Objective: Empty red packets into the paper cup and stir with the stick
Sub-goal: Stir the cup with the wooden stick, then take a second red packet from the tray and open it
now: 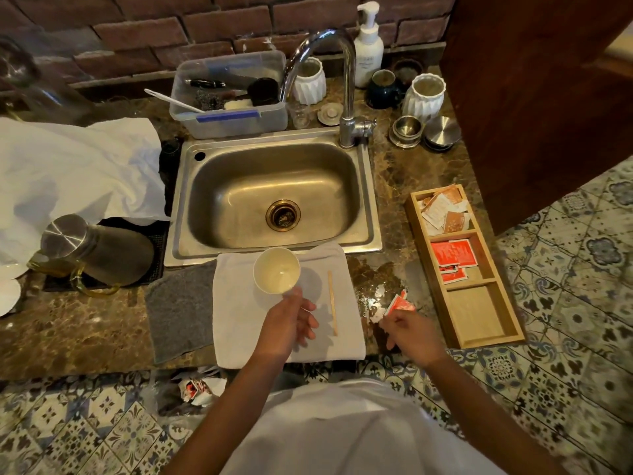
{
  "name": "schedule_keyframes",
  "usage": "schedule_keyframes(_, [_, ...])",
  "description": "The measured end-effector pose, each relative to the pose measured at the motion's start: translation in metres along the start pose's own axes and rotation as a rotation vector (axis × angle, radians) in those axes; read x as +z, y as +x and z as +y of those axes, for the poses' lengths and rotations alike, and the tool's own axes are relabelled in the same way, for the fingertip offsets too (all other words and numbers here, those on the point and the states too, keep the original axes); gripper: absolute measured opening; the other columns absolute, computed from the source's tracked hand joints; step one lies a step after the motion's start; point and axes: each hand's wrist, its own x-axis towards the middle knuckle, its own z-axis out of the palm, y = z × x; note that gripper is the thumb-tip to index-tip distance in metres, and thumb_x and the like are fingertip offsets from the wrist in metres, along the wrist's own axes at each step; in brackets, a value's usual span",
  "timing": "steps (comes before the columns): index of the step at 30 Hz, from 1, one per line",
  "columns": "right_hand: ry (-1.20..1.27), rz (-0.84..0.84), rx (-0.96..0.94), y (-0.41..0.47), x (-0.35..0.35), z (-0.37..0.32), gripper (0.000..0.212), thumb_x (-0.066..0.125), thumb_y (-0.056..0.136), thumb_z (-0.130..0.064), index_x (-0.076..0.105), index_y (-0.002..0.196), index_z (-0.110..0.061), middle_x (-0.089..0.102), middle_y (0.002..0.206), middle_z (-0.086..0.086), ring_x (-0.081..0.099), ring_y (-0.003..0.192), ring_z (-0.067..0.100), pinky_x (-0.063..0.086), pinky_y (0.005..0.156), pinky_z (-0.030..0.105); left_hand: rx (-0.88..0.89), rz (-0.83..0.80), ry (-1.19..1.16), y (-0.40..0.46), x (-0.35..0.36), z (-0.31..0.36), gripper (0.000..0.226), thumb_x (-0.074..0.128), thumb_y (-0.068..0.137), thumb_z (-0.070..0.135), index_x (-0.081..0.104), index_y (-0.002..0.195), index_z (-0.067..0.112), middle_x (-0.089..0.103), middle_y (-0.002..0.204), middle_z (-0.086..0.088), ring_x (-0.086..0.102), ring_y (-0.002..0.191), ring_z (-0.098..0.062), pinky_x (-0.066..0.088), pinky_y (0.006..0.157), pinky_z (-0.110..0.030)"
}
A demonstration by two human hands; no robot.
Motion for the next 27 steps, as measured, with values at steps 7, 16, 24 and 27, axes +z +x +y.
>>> schedule_keyframes(7, [0.033, 0.167, 0.038, -0.001, -0.01, 0.015, 0.007, 0.063, 0.099, -0.03, 0.066, 0.093, -0.03, 0.073, 0.068, -0.006, 0.071, 0.064, 0.005, 0.06, 0.073, 0.032, 0.156, -0.167, 0.294, 0.017, 0.041, 0.002, 0.02, 0.054, 0.1, 0.027, 0.071, 0.098, 0.017, 0.072, 0.076, -0.008, 0.065, 0.064, -0.026, 0.055, 0.063, -0.046])
schedule_keyframes(16, [0.038, 0.238, 0.088, -0.001, -0.015, 0.028, 0.045, 0.071, 0.089, -0.037, 0.054, 0.128, -0.024, 0.071, 0.074, -0.003, 0.07, 0.071, 0.018, 0.058, 0.069, 0.04, 0.354, -0.303, 0.695, 0.053, 0.106, 0.02, 0.008, 0.064, 0.095, 0.023, 0.07, 0.1, 0.025, 0.072, 0.079, 0.0, 0.071, 0.066, -0.018, 0.06, 0.067, -0.035])
schedule_keyframes(24, [-0.011, 0.244, 0.174, 0.006, -0.011, 0.028, 0.053, 0.064, 0.087, -0.044, 0.046, 0.131, -0.022, 0.073, 0.1, 0.007, 0.071, 0.087, 0.031, 0.058, 0.072, 0.042, 0.505, -0.424, 1.084, 0.077, 0.152, 0.03, 0.016, 0.065, 0.093, 0.02, 0.069, 0.108, 0.023, 0.067, 0.084, 0.007, 0.063, 0.078, -0.015, 0.044, 0.07, -0.027])
schedule_keyframes(27, [0.029, 0.231, 0.2, 0.007, -0.01, 0.029, 0.05, 0.065, 0.089, -0.04, 0.043, 0.131, -0.024, 0.072, 0.097, 0.004, 0.069, 0.082, 0.028, 0.052, 0.064, 0.035, 0.596, -0.434, 1.243, 0.081, 0.161, 0.036, 0.02, 0.064, 0.093, 0.024, 0.068, 0.113, 0.025, 0.072, 0.101, 0.001, 0.065, 0.091, -0.019, 0.039, 0.07, -0.025])
